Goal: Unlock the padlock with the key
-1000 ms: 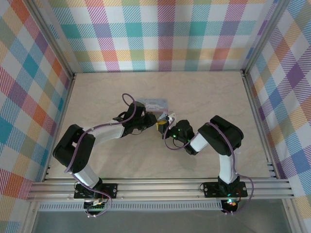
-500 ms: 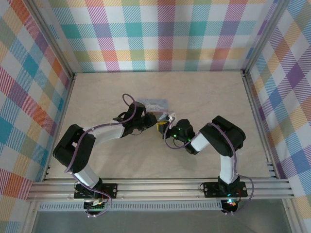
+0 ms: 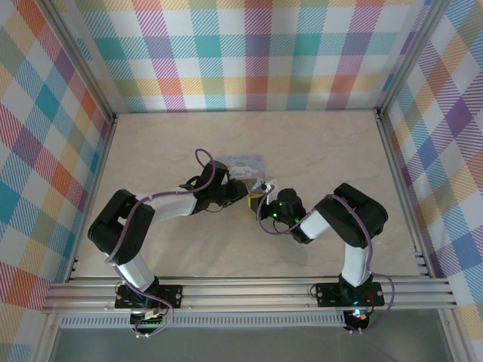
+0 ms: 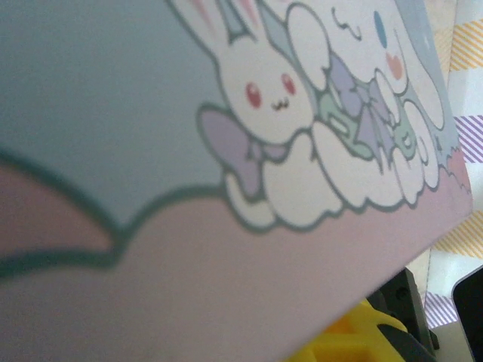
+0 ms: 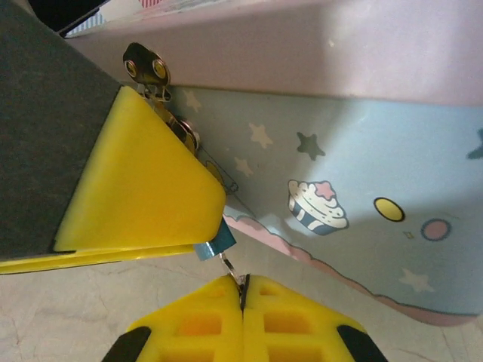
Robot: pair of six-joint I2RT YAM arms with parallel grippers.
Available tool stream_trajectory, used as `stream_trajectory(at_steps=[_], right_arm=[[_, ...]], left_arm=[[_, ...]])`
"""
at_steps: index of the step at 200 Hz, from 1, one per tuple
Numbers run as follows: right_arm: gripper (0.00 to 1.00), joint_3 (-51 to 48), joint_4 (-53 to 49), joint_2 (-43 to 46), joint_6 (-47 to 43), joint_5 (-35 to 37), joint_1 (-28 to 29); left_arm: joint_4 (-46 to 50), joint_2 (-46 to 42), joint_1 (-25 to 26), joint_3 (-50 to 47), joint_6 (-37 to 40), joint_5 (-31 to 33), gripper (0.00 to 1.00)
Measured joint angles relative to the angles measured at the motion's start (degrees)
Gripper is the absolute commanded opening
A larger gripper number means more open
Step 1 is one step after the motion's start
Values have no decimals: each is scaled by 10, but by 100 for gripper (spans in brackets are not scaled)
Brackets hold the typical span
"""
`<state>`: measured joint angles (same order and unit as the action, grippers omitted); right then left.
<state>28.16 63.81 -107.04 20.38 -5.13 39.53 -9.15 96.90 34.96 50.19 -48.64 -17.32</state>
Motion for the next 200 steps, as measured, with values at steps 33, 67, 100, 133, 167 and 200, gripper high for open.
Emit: stream_trajectory(at_steps=[33,67,100,133,167,200], right_arm=[[0,-8,4,0,14,4,8],[0,-20,4,0,28,18,15],[0,-22,-9,12,33,21,18],[0,-22,-57,44,53,21,21],[0,-15,-108,76,90,20,28],[0,-6,-137,82,119,16,33]], left_arm=[[3,-1,4,-5,-2,-6,42],[14,-35,7,-17,-1,-15,47],[6,-96,-1,-57,-18,-17,51],[-34,-133,-8,-110,-48,-15,51],[-91,-136,-9,-167,-90,-10,47],[-161,-117,-9,-195,-132,-8,44]])
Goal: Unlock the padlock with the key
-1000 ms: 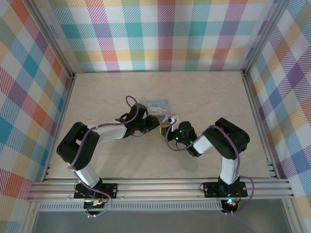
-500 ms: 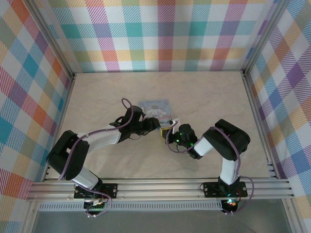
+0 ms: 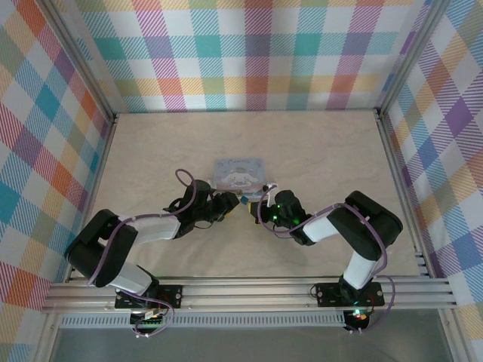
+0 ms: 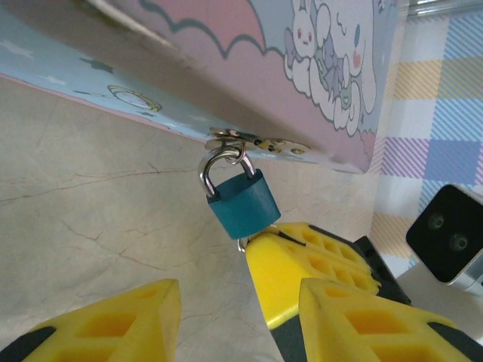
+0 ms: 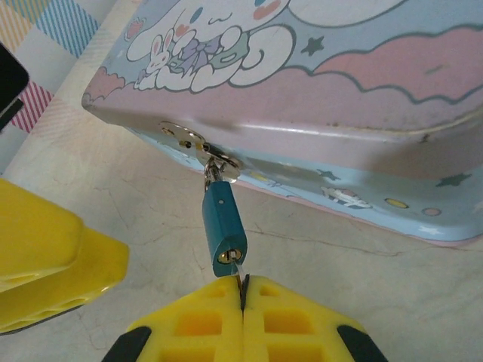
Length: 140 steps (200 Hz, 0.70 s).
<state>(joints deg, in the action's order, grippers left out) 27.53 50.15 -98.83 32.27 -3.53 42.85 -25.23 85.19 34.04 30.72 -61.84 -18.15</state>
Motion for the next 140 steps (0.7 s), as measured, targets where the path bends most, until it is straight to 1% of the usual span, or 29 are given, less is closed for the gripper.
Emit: stream_trajectory(at_steps=[47,140], right_arm=[[0,5,-17,4,36,-2,6],[0,17,-54,16,81,-6,17]], left_arm=[[-50,16,0,-9,-23,12,42],[-81,68,14,-8,-46,26,41]])
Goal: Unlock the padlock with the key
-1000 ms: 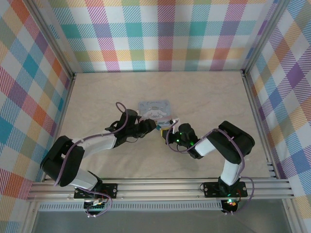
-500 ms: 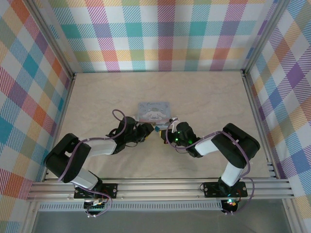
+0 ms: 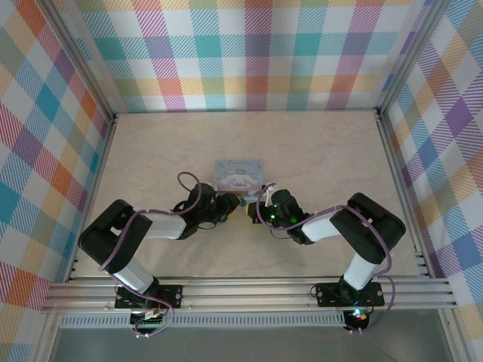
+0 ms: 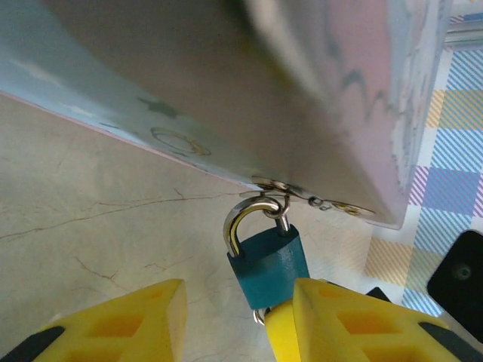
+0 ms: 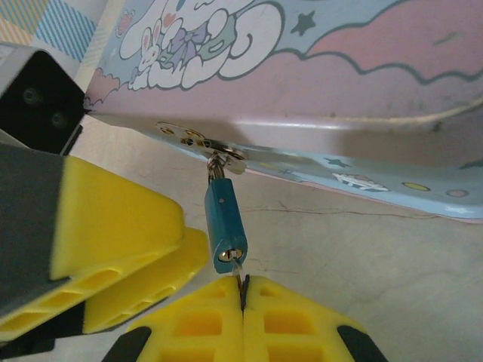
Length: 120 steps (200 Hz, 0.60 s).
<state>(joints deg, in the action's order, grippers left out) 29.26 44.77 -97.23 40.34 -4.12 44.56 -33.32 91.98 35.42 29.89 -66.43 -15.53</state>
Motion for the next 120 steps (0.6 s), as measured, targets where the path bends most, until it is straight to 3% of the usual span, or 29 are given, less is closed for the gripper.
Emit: stream_trajectory(at_steps=[120], right_arm=[[0,11,-30,13,81,-1,13]], left_arm=[[-40,30,5,14,-14,17,30]])
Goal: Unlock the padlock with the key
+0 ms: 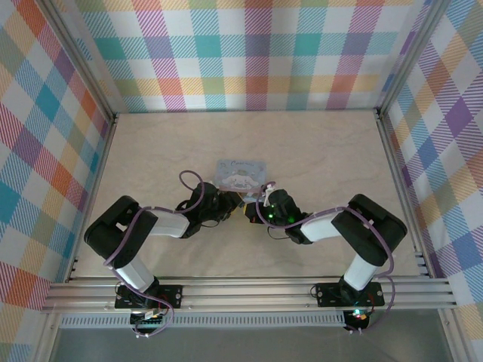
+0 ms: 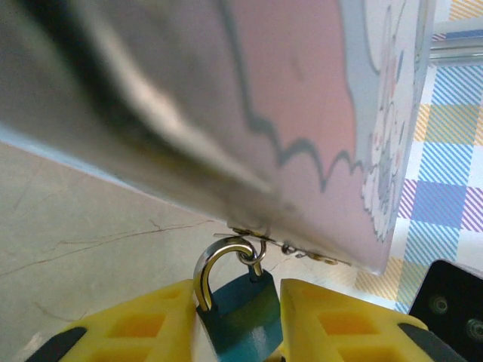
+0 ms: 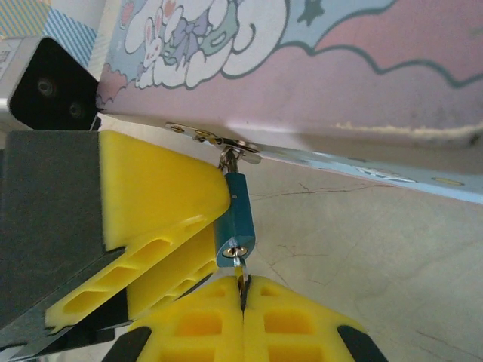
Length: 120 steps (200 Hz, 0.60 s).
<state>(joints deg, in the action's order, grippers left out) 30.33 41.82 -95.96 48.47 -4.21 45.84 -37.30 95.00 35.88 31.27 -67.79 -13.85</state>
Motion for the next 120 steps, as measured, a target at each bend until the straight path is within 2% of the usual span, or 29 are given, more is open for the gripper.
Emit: stream_trajectory(at_steps=[39,89,111,120], right_arm=[[0,0,-9,9,37,1,0],[0,0,-10,9,75,-3,-1],[11,0,-12,9,76,-3,-1],[16,0,-16,9,70,-2,-1]], left_arm=[[-9,8,3,5,-4,0,24],[-17,12,3,5,-12,0,9],[-17,12,3,5,-17,0,0],[-17,12,3,5,-19,0,0]])
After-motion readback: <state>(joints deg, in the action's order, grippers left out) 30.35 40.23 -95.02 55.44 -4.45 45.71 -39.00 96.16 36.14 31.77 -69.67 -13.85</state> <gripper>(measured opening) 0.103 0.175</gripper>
